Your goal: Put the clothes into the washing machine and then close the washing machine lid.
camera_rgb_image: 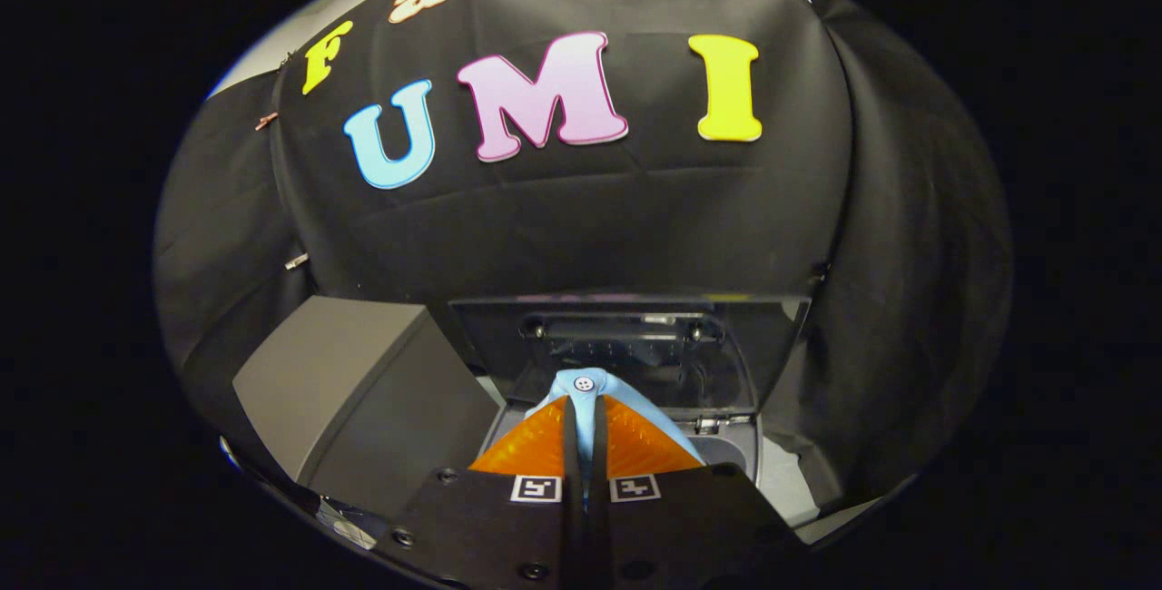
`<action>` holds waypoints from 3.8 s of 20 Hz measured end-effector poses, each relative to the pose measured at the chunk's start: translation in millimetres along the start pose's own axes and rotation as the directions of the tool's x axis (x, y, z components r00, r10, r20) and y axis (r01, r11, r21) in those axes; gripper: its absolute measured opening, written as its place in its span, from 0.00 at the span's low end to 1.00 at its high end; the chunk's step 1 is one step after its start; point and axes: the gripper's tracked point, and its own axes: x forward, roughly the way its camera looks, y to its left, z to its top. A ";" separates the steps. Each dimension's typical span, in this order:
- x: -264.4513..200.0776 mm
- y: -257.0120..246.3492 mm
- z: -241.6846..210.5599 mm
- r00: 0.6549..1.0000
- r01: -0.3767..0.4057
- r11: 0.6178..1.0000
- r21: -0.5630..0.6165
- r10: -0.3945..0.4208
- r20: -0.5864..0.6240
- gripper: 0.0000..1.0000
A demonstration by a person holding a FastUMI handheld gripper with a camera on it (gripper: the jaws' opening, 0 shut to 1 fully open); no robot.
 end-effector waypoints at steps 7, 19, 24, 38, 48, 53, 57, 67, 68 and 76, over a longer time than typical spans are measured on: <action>43.6 -4.7 -68.4 0.991 0.059 0.998 -0.036 -0.063 -0.120 0.05; 97.9 -35.7 -178.7 0.941 0.132 0.988 -0.075 -0.149 -0.305 0.05; 100.5 -31.0 -189.1 0.939 0.128 0.990 -0.066 -0.142 -0.314 0.05; 91.0 -48.2 -138.4 0.968 0.210 0.977 0.023 -0.205 -0.146 0.99; 59.5 -21.3 -52.3 0.982 0.184 0.981 -0.061 -0.181 0.052 0.99; 41.6 0.6 5.6 0.976 0.151 0.986 -0.069 -0.138 0.167 0.99; 41.0 9.1 49.6 0.965 0.137 0.989 -0.055 -0.120 0.233 0.99; 116.2 -17.8 95.9 0.965 0.192 0.981 -0.033 -0.183 0.185 0.99; 125.6 -21.6 87.3 0.972 0.198 0.980 -0.035 -0.191 0.140 0.99; 115.7 -20.7 79.5 0.971 0.194 0.981 -0.016 -0.189 0.146 1.00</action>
